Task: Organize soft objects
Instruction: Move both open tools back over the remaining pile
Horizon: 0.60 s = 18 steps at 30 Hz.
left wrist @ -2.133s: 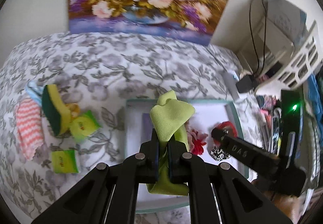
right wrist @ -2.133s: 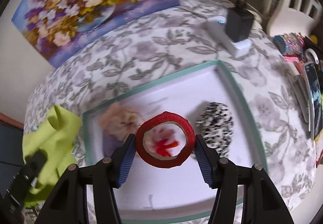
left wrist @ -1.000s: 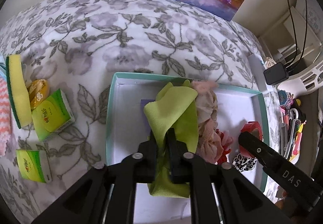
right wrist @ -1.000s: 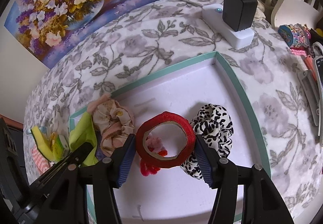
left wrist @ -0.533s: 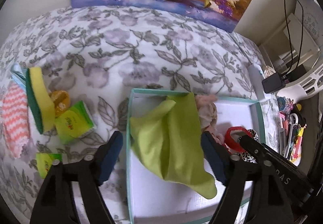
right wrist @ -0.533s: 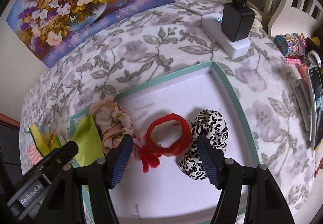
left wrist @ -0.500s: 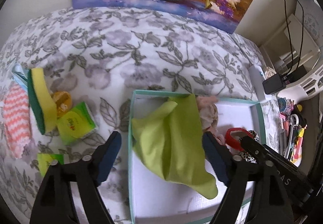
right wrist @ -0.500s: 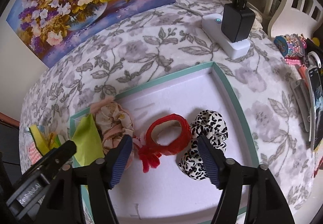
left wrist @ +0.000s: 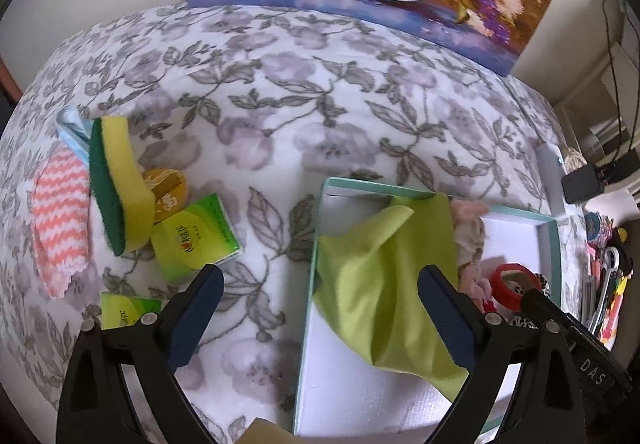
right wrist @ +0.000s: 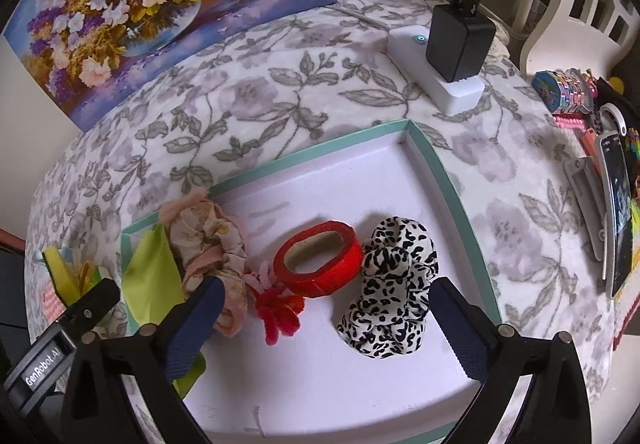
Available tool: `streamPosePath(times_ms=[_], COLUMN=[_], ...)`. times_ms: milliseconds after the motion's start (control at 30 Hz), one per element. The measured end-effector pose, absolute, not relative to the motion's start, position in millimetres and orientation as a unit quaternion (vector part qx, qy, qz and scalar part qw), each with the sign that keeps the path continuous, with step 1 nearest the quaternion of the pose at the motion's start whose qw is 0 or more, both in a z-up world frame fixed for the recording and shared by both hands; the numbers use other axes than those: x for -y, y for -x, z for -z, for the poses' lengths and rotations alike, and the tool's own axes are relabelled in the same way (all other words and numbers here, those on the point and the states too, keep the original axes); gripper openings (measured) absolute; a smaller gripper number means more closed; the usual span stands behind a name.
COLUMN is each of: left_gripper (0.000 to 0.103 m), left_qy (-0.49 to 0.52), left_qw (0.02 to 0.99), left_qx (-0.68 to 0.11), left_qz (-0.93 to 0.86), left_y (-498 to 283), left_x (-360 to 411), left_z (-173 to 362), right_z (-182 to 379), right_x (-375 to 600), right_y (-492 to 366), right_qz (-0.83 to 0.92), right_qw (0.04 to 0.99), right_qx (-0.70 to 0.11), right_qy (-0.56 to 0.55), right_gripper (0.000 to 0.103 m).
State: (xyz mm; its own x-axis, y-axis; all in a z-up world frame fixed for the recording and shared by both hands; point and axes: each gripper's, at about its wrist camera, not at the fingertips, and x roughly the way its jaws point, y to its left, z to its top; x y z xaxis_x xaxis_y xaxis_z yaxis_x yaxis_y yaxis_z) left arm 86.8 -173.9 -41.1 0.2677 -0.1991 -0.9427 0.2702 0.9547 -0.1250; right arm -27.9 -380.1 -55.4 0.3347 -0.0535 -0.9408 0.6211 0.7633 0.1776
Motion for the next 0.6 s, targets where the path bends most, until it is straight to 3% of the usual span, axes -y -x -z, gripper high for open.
streamPosePath(times_ms=[600], left_gripper=[0.098], left_qy=[-0.032], left_qw=[0.813], left_qx=[-0.573], left_qz=[0.096], left_y=[-101], left_x=[120], left_z=[13], right_z=[33], right_x=[345], right_y=[16], right_qz=[0.21], right_qw=[0.787], right_qx=[-0.529], right_qy=[-0.237], right_gripper=[0.103])
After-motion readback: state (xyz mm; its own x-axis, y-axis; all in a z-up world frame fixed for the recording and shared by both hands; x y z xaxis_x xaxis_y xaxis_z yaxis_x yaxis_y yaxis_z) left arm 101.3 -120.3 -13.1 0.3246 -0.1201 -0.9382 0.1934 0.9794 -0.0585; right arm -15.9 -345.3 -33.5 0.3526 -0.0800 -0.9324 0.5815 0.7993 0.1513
